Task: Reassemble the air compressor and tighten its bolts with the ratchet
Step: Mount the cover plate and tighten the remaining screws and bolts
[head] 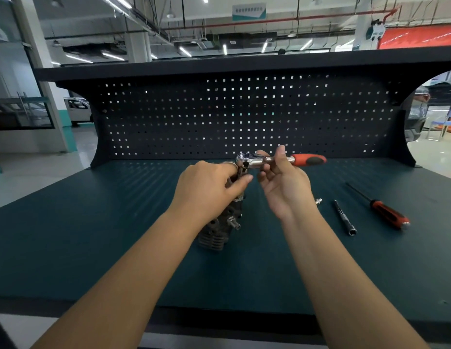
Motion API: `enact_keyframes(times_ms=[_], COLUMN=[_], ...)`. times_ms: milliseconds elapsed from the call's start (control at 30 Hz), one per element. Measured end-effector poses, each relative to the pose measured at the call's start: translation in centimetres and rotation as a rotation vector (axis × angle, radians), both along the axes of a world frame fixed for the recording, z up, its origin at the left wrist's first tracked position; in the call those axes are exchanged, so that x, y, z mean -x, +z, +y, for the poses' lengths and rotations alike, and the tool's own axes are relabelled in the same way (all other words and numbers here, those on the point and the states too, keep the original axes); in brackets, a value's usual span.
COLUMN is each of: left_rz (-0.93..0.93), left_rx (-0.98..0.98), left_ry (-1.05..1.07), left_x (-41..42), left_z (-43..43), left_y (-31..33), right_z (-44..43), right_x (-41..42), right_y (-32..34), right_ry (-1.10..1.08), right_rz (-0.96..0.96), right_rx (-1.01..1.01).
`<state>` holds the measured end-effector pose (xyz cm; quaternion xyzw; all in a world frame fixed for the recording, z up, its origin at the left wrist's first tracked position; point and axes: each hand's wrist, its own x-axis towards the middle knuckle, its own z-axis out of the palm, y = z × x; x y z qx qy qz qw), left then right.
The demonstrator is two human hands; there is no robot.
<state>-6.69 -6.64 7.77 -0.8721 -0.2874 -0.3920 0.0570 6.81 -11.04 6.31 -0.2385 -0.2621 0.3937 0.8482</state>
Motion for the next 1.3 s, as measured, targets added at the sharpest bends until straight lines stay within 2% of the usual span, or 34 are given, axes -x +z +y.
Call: enact_keyframes(times_ms=[167,300,400,567,833,900,1000,1100,1200,1300], left_rz=[0.009,0.020,-0.013,-0.039,0.042,0.056,0.106,0.100,0.119,0.126], left_rx=[-0.026,0.023,0.072,0.116,0.033,0.039,0.033,0.004,-0.027,-0.058], left_ry=[-0.012,-0.039,-0.074,-0.159,0.023,0.064,0.099,0.082,0.082,0.097], left_x=[0.2,0.4,0.5,0.8,0.2,-0.1,-0.4,-0.7,-1.2,-1.5], left_z=[0.1,0.3,0.6,0.5,0.4,0.4,0.1,-0.4,-0.5,-0.4], left_y=[0.3,1.0,1.1,0.8,0.1,0.1,0.2,-0.2,-0.5,-0.4], right_z=[0.0,-1.2,-2.2,-3.6,-3.5,-3.4,-3.7,-4.1,-4.2,-3.7], right_x=[0.2,1.6,3.0,5.0,5.1,4.7,4.7,4.8,3.5,2.5], right_y=[0.0,-0.9,-1.6,-3.1,-3.7,-3.9,-3.5,-2.8,-2.3,-2.3], right_ry=[0.006,-0.122,-0.316,-0.637,-1.054,-1.121,-1.013,-0.705,-0.690,-0.503], right_rz=[0.055,0.063,-0.017,-0.310,-0.978,-1.063,-0.965,-0.576,-0.374,-0.112], right_rx=[-0.028,-0.138,-0.176,-0.241,-0.279,-0.314,-0.262,-0.204,-0.204,-0.163])
